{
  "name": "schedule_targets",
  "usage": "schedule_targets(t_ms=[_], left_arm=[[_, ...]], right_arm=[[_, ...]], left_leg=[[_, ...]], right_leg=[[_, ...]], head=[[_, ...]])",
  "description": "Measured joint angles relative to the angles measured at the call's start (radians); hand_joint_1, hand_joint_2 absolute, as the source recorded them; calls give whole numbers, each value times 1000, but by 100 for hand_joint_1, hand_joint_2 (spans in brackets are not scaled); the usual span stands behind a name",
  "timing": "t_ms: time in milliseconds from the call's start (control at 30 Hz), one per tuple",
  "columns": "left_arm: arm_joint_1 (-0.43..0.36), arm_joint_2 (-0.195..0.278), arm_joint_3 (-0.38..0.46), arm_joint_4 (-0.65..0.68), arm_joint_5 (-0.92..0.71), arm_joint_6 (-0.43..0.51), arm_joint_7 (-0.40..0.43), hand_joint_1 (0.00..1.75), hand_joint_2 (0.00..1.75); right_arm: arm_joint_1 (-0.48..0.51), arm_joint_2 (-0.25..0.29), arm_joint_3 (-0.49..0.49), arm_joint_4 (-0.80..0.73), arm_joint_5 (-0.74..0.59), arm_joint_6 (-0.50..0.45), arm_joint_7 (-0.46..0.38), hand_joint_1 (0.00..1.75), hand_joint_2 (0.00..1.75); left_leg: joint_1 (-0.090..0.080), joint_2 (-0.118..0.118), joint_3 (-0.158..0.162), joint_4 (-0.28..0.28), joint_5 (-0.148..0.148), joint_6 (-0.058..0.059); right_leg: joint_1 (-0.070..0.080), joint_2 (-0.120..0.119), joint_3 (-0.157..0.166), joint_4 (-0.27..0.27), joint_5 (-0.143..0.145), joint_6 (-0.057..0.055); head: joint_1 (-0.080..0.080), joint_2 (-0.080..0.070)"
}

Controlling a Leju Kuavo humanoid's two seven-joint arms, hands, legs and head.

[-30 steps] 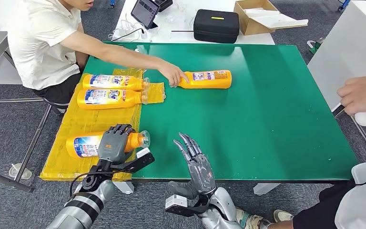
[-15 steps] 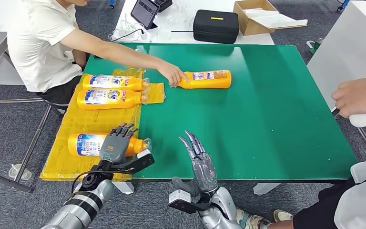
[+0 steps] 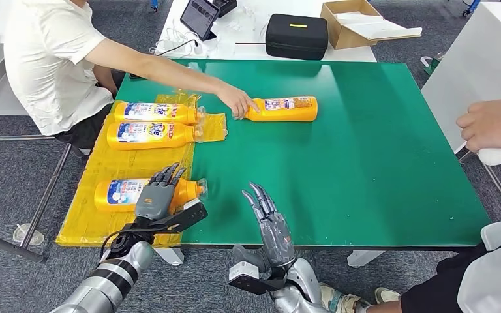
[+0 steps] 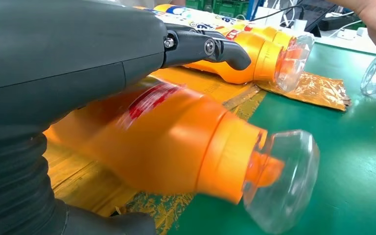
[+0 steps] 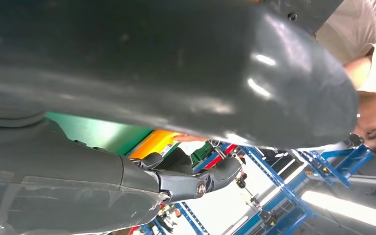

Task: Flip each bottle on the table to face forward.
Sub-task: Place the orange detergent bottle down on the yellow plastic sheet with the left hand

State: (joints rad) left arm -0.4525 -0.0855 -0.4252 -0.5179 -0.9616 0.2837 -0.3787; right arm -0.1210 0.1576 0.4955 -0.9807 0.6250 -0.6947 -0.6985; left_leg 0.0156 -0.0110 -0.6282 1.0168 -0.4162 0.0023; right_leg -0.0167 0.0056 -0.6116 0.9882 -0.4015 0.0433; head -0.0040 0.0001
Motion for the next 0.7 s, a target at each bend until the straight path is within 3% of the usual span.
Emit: schedule_targets(t_ms=[267,700], left_arm=[[1,-8,4,6,6,36,-1,0,175],[25,-30,5,19,6,175,-41,0,175]], right_arm=[[-1,-1,12,11,-7,0,0,0,175],[-2,-4,24,23,7,0,0,0,175]], left_leg=[[0,0,0,0,0,0],[0,0,0,0,0,0]], right_leg=[[0,0,0,0,0,0],[0,0,-1,0,0,0]], head=[[0,0],[0,0]])
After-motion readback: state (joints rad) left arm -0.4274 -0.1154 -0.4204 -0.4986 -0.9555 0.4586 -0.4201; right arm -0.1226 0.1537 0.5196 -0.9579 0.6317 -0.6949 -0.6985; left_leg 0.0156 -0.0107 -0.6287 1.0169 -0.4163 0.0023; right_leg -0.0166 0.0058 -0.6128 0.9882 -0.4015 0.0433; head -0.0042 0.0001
